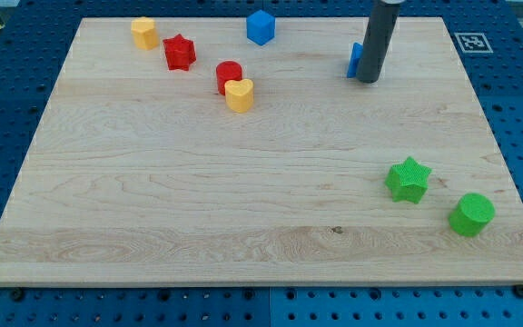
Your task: Push blue triangle diagonal to the red circle
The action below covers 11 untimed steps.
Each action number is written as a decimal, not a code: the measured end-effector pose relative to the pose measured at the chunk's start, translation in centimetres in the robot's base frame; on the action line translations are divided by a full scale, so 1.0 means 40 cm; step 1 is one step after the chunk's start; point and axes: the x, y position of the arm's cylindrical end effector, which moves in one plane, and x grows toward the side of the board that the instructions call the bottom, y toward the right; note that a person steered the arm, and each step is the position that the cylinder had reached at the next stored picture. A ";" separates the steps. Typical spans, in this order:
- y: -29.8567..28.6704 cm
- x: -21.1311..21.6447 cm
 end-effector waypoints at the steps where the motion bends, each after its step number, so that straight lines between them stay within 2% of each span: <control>1: 0.057 -0.022; 3: 0.085 -0.045; 5: -0.020 -0.049; 6: -0.022 -0.053; 8: -0.029 -0.140; 10: -0.017 -0.074; 11: -0.018 -0.074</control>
